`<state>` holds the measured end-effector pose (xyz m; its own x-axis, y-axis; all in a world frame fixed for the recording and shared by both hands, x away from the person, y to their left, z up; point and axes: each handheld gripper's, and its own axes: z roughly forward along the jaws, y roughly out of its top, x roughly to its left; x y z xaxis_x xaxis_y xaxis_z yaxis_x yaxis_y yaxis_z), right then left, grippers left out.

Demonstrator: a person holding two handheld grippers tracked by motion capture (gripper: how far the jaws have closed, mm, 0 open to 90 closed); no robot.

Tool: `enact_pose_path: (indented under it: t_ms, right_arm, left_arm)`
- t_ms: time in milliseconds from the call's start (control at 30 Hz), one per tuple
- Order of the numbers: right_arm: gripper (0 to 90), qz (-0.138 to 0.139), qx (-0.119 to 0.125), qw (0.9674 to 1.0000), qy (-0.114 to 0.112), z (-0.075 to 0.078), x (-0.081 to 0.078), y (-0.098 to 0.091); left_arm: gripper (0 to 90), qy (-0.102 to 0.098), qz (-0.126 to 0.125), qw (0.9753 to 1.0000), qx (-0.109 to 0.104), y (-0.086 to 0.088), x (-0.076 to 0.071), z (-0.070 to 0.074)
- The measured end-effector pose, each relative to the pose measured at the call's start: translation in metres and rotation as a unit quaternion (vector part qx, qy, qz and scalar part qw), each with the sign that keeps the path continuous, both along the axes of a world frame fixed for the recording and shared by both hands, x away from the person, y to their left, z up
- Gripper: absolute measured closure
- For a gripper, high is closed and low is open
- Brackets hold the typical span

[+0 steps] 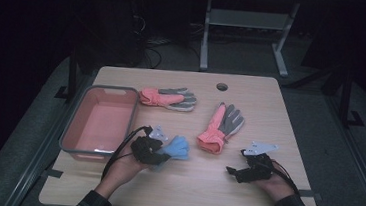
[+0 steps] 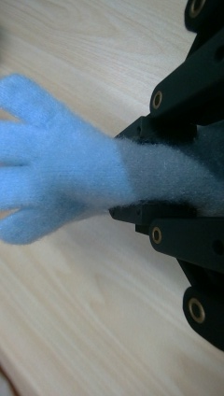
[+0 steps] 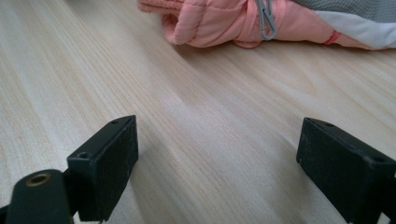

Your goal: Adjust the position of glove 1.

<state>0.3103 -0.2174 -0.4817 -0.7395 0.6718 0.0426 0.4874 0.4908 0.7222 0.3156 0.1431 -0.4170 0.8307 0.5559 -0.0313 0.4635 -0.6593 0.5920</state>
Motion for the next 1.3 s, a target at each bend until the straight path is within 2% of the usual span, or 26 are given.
enact_pose_path:
  t_ms: [267,533,567,600,733,833,967,1000,1100,1133,1167,1233,1267,1300]
  right_arm:
    - [12.2,0.000,0.000,1.0000,0.000,0.000,0.000,0.000]
    - [12.2,0.000,0.000,1.0000,0.000,0.000,0.000,0.000]
    - [12.2,0.000,0.000,1.0000,0.000,0.000,0.000,0.000]
    - [12.2,0.000,0.000,1.0000,0.000,0.000,0.000,0.000]
    - [12.2,0.000,0.000,1.0000,0.000,0.000,0.000,0.000]
    - [12.2,0.000,0.000,1.0000,0.000,0.000,0.000,0.000]
    - [12.2,0.001,-0.001,1.0000,-0.002,0.000,0.000,0.000]
    - [12.2,0.001,-0.001,1.0000,-0.002,0.000,0.000,0.000]
    - [12.2,0.000,0.000,1.0000,0.000,0.000,0.000,0.000]
    - [12.2,0.000,0.000,1.0000,0.000,0.000,0.000,0.000]
    - [12.2,0.000,0.000,1.0000,0.000,0.000,0.000,0.000]
    - [12.2,0.000,0.000,1.0000,0.000,0.000,0.000,0.000]
    - [12.2,0.000,0.000,1.0000,0.000,0.000,0.000,0.000]
    - [12.2,0.000,0.000,1.0000,0.000,0.000,0.000,0.000]
  left_arm:
    - [69.6,-0.008,0.020,0.9997,-0.014,0.019,0.012,0.025]
    - [69.6,-0.015,0.040,0.9989,-0.016,0.038,0.021,0.044]
    - [69.6,-0.020,0.050,0.9984,-0.013,0.046,0.024,0.051]
    - [69.6,-0.020,0.050,0.9984,-0.013,0.046,0.024,0.051]
    - [69.6,-0.029,0.078,0.9965,-0.013,0.068,0.033,0.062]
    - [69.6,-0.033,0.101,0.9943,-0.011,0.086,0.038,0.064]
    - [69.6,-0.036,0.137,0.9899,-0.003,0.109,0.043,0.061]
    - [69.6,-0.036,0.137,0.9899,-0.003,0.109,0.043,0.061]
    - [69.6,-0.034,0.162,0.9863,0.001,0.128,0.047,0.056]
    - [69.6,-0.034,0.173,0.9843,0.009,0.137,0.049,0.053]
    - [69.6,-0.034,0.173,0.9843,0.009,0.137,0.049,0.053]
    - [69.6,-0.033,0.185,0.9819,0.020,0.147,0.051,0.047]
    - [69.6,-0.030,0.198,0.9793,0.030,0.155,0.055,0.041]
    - [69.6,-0.030,0.198,0.9793,0.030,0.155,0.055,0.041]
